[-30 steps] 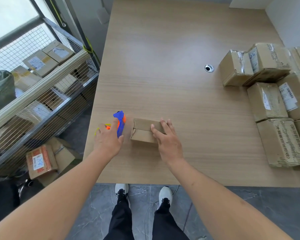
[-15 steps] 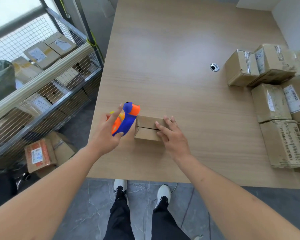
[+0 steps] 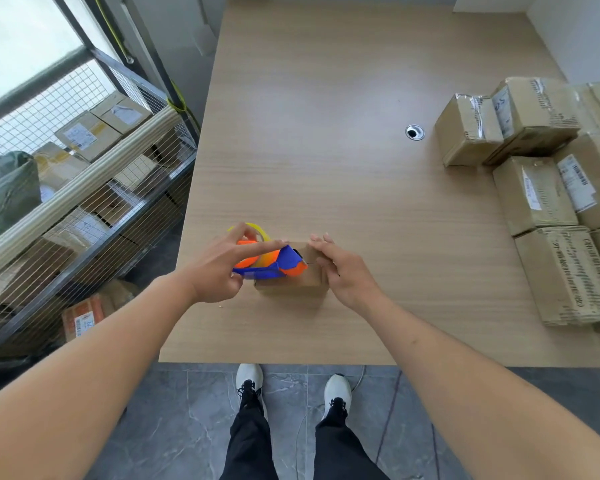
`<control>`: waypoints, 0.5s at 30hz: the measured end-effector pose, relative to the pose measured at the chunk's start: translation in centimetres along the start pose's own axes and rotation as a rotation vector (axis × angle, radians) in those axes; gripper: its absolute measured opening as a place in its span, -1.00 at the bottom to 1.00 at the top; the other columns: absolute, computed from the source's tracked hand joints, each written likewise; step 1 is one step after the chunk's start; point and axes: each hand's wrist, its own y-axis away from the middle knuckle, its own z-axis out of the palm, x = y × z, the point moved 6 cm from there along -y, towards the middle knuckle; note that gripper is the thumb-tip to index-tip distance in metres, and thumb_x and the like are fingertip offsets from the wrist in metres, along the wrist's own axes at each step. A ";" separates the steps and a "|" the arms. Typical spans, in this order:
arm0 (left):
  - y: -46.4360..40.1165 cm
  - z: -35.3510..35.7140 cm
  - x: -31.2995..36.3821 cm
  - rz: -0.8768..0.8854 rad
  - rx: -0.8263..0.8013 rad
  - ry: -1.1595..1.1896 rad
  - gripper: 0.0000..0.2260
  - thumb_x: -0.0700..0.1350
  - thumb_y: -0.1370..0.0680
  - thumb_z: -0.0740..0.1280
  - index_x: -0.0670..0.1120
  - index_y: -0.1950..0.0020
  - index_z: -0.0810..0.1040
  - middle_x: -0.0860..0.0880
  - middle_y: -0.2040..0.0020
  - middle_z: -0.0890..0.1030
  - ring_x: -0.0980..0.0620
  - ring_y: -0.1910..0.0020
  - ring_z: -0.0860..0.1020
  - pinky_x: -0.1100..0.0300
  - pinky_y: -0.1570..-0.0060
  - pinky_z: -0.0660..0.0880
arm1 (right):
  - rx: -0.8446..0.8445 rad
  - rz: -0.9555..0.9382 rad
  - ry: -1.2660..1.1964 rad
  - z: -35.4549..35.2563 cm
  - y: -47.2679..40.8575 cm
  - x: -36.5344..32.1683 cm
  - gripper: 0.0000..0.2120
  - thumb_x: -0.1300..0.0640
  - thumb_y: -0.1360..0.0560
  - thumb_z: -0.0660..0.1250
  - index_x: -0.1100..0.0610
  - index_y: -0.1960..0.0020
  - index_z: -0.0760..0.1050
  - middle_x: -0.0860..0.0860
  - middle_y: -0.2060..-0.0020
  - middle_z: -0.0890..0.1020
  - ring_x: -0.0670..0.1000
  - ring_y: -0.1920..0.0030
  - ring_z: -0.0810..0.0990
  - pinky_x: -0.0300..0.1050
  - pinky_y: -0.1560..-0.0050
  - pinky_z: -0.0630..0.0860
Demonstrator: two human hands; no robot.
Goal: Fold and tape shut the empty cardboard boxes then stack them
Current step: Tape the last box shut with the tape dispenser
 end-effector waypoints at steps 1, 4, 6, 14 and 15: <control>-0.1 0.0 0.0 -0.010 -0.007 0.003 -0.04 -0.42 -0.32 0.22 0.40 -0.54 0.25 0.05 -0.26 0.31 -0.10 -0.24 0.41 -0.13 -0.17 0.48 | -0.014 0.012 -0.013 -0.4 0.0 -0.1 -0.52 0.40 -0.64 0.15 0.10 -0.49 0.45 -0.04 -0.47 0.46 -0.20 -0.53 0.20 -0.38 -0.49 0.17; -0.4 -0.2 0.4 -0.032 -0.029 -0.007 -0.04 -0.42 -0.32 0.21 0.42 -0.53 0.25 0.06 -0.25 0.31 -0.06 -0.22 0.41 -0.11 -0.17 0.48 | -0.012 -0.019 0.014 -1.5 -0.2 -1.1 -0.60 0.27 -0.65 0.28 0.03 -0.46 0.50 -0.06 -0.37 0.57 -0.24 -0.41 0.39 -0.54 -0.31 0.21; -0.5 -0.2 0.6 -0.042 -0.041 -0.019 -0.05 -0.41 -0.34 0.23 0.43 -0.53 0.24 0.08 -0.25 0.31 -0.05 -0.23 0.41 -0.09 -0.20 0.46 | 0.007 -0.042 0.013 -1.7 -0.4 -1.7 -0.63 0.22 -0.62 0.36 0.05 -0.41 0.55 -0.06 -0.30 0.63 -0.27 -0.31 0.47 -0.46 -0.30 0.30; -1.0 0.2 0.9 -0.076 -0.024 -0.079 -0.14 -0.25 -0.34 0.24 0.49 -0.49 0.23 0.06 -0.20 0.32 -0.05 -0.18 0.35 0.04 -0.27 0.25 | 0.077 -0.060 0.090 -0.7 -2.1 -2.4 -0.84 0.13 -0.50 0.41 -0.02 -0.02 0.72 -0.11 0.06 0.75 -0.05 0.05 0.71 0.08 0.01 0.63; -1.1 0.2 1.2 -0.076 -0.010 -0.094 -0.20 -0.16 -0.37 0.27 0.49 -0.48 0.23 0.06 -0.20 0.33 -0.04 -0.19 0.36 0.06 -0.27 0.21 | 0.084 -0.064 0.095 -0.8 -2.2 -2.5 -0.84 0.17 -0.50 0.42 -0.01 -0.01 0.72 -0.10 0.07 0.75 -0.06 0.06 0.71 0.07 0.02 0.63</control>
